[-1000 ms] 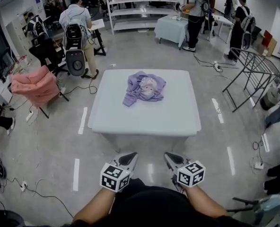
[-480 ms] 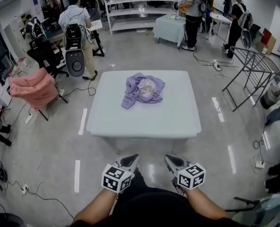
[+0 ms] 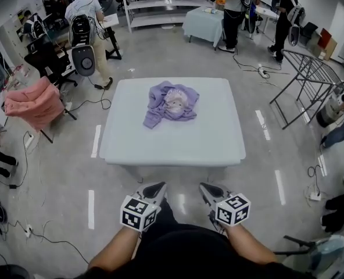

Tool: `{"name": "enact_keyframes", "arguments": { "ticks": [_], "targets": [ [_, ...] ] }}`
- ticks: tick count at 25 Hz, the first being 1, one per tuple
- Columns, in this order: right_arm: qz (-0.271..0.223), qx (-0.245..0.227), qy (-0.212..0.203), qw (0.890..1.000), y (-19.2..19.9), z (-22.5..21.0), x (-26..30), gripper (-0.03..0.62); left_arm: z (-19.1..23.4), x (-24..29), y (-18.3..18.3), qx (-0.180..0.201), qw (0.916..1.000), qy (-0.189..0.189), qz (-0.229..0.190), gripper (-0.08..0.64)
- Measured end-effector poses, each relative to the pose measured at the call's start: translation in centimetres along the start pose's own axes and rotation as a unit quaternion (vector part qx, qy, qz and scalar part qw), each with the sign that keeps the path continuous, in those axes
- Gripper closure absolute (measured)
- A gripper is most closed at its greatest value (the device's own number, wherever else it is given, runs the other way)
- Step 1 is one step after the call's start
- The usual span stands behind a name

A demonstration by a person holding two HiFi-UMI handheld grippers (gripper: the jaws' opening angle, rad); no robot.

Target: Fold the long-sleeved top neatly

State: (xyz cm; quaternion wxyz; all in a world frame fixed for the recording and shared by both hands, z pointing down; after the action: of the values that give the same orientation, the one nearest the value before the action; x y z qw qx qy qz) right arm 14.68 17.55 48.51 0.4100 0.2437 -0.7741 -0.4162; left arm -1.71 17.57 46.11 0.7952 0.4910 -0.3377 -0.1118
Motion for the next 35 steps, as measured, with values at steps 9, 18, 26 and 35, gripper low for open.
{"name": "enact_keyframes", "arguments": {
  "ticks": [9, 18, 26, 35],
  "targets": [
    [0.01, -0.005, -0.003, 1.0, -3.4, -1.4, 5.2, 0.588, 5.4, 1.7, -2.9, -0.008, 0.9999, -0.007, -0.001, 0.554],
    [-0.005, -0.007, 0.018, 1.0, -9.8, -3.0, 11.4, 0.588, 12.7, 4.1, -8.3, 0.003, 1.0, 0.007, -0.001, 0.554],
    [-0.007, -0.006, 0.044, 0.999, -13.2, -3.9, 17.0, 0.588, 19.3, 5.8, -11.9, 0.017, 0.9995, 0.028, -0.004, 0.554],
    [-0.009, -0.003, 0.058, 0.998, -15.2, -4.3, 22.0, 0.588, 25.3, 6.3, -12.9, 0.019, 0.9994, 0.028, 0.01, 0.554]
  ]
}}
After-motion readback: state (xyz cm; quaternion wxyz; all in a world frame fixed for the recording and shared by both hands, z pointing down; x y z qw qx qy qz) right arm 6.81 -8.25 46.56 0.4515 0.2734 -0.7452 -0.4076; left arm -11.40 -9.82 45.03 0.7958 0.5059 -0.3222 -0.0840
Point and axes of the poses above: the fingertips, and each gripper's own axes: x forward along the fingers, z to its left, y out of its underside, the point moved 3 cm from there along -x, backward along the fingers, and after that the axes turned 11 degrees about y, right-handed, at the moved point
